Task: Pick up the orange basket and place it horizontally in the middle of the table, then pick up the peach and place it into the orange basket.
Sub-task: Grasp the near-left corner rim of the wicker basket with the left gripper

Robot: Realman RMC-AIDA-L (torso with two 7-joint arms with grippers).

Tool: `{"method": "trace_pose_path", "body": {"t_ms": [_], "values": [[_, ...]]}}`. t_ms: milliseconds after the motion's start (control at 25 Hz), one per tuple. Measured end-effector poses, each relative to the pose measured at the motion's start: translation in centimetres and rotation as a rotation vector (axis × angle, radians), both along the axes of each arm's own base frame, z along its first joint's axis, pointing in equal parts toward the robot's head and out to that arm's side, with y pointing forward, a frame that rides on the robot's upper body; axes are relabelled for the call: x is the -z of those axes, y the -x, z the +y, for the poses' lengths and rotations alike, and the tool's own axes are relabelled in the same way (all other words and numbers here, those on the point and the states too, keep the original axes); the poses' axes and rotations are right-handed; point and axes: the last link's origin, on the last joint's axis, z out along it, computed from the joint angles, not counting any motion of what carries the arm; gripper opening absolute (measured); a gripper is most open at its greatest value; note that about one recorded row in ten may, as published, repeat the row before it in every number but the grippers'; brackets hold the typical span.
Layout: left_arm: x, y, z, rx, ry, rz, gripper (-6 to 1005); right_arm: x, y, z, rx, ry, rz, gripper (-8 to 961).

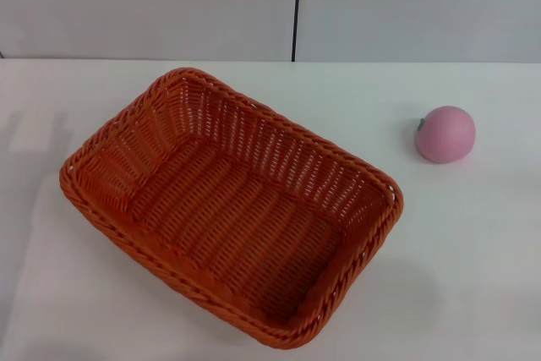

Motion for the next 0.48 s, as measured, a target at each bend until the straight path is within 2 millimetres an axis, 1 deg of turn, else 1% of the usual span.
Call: {"method": "trace_pose_path", "body": {"t_ms": [120,280,400,480], "values": [[-0.1,0.1,0.0,-0.012,-0.012,-0.008,583,0.0,0.1,0.1,-0.003,0.0,0.001,624],[-0.6,0.4,0.0,-0.031,-0.043,-0.021,741,0.2,0.1,0.2,-0.006,0.001,0.009,624],[-0.9,0.5,0.1,-0.013,-0.031,-0.005,746,0.2,0.2,0.2,-0.008,0.002,0.012,624],[-1.7,0.4,0.5,0.063,0.025,0.056,748,0.3,0.2,0.3,-0.009,0.004,0.012,624]]}}
